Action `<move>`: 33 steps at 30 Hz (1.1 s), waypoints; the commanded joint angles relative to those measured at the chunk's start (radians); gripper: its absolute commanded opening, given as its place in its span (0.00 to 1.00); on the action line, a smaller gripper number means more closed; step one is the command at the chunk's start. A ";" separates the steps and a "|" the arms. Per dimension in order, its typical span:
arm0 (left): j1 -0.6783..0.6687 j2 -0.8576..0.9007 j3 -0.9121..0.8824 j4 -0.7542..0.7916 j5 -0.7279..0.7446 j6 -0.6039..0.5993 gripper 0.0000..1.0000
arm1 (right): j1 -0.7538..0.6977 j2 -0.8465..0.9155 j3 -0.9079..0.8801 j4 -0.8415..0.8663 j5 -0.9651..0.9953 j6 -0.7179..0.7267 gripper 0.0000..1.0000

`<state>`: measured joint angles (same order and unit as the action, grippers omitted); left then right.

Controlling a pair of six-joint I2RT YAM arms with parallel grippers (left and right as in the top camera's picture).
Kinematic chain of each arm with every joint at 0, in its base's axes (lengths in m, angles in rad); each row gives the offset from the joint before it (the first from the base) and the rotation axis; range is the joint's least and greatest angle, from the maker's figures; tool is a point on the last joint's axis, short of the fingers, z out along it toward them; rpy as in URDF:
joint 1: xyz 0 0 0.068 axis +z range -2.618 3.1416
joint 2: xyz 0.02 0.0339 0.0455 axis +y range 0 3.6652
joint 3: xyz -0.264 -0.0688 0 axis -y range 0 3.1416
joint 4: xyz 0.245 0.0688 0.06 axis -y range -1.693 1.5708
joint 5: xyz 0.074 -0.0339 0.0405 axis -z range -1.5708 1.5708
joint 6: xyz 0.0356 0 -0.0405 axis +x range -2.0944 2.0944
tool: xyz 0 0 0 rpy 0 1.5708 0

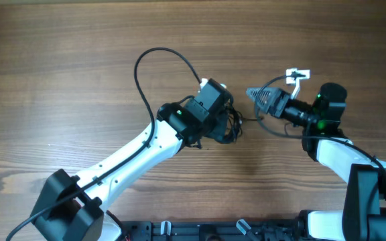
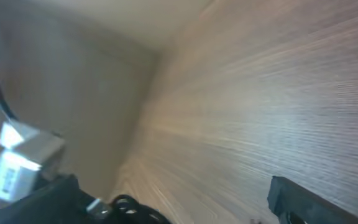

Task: Untangle cables

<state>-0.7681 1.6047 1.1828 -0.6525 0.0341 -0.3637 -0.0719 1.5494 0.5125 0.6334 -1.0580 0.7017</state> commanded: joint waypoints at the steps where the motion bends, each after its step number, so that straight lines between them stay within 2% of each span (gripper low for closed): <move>1: 0.046 -0.002 -0.004 0.001 0.192 0.371 0.04 | 0.006 -0.001 0.003 0.016 -0.123 -0.230 1.00; 2: 0.058 -0.002 -0.004 0.003 0.198 0.452 0.04 | 0.016 -0.001 0.003 0.009 -0.178 -0.298 1.00; 4: 0.085 -0.002 -0.004 0.037 0.212 0.468 0.04 | 0.051 -0.001 0.003 -0.018 -0.241 -0.373 1.00; 6: 0.118 -0.002 -0.004 0.085 0.323 0.468 0.04 | 0.104 -0.001 0.003 -0.060 -0.241 -0.443 0.98; 8: 0.142 -0.002 -0.004 0.108 0.359 0.468 0.04 | 0.161 -0.001 0.003 -0.085 -0.239 -0.490 0.80; 9: 0.151 -0.002 -0.004 0.111 0.359 0.468 0.06 | 0.184 -0.001 0.003 -0.094 -0.208 -0.492 0.61; 11: 0.167 -0.002 -0.004 0.110 0.359 0.457 0.41 | 0.193 -0.001 0.003 -0.096 -0.138 -0.475 0.22; 12: 0.174 -0.002 -0.004 0.110 0.358 0.437 0.50 | 0.189 -0.001 0.003 -0.095 -0.084 -0.417 0.07; 13: 0.186 -0.002 -0.004 0.110 0.352 0.412 0.73 | 0.182 -0.001 0.003 -0.093 -0.028 -0.324 0.04; 14: 0.202 -0.002 -0.004 0.111 0.306 0.325 0.95 | 0.174 -0.001 0.003 -0.093 -0.001 -0.262 0.04; 15: 0.220 -0.002 -0.004 0.113 0.240 0.187 1.00 | 0.166 -0.001 0.003 -0.093 0.020 -0.201 0.04; 16: 0.249 -0.002 -0.004 0.110 0.177 -0.025 1.00 | 0.157 -0.001 0.003 -0.089 0.023 -0.147 0.04; 18: 0.285 -0.002 -0.005 0.110 0.211 -0.298 1.00 | 0.152 -0.001 0.003 -0.053 0.022 -0.060 0.04; 19: 0.286 -0.002 -0.005 0.111 0.255 -0.314 1.00 | 0.152 -0.001 0.003 -0.027 0.022 -0.021 0.04; 21: 0.271 -0.002 -0.007 0.095 0.253 -0.296 0.98 | 0.148 -0.001 0.003 0.020 0.013 0.045 0.04; 22: 0.265 -0.001 -0.013 0.096 0.253 -0.298 0.93 | 0.145 -0.001 0.003 0.043 -0.001 0.053 0.05; 23: 0.260 -0.001 -0.020 0.095 0.254 -0.300 0.80 | 0.142 -0.001 0.003 0.050 -0.006 0.026 0.04; 24: 0.260 -0.001 -0.020 0.097 0.271 -0.302 0.75 | 0.142 -0.001 0.003 0.050 -0.010 -0.016 0.04; 26: 0.261 -0.001 -0.019 0.121 0.336 -0.347 0.60 | 0.142 -0.001 0.003 0.040 -0.013 -0.126 0.04; 28: 0.257 -0.001 -0.019 0.151 0.386 -0.397 0.45 | 0.142 -0.001 0.003 0.039 -0.013 -0.154 0.04; 29: 0.250 -0.001 -0.019 0.164 0.385 -0.419 0.41 | 0.142 -0.001 0.003 0.039 -0.018 -0.161 0.04; 30: 0.243 0.000 -0.019 0.172 0.383 -0.419 0.43 | 0.142 -0.001 0.003 0.039 -0.037 -0.184 0.04; 33: 0.185 0.004 -0.020 0.167 0.270 -0.418 0.33 | 0.142 -0.001 0.003 0.039 -0.043 -0.202 0.04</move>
<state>-0.5369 1.6047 1.1736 -0.4854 0.3828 -0.7639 0.0731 1.5494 0.5114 0.6666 -1.0660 0.5438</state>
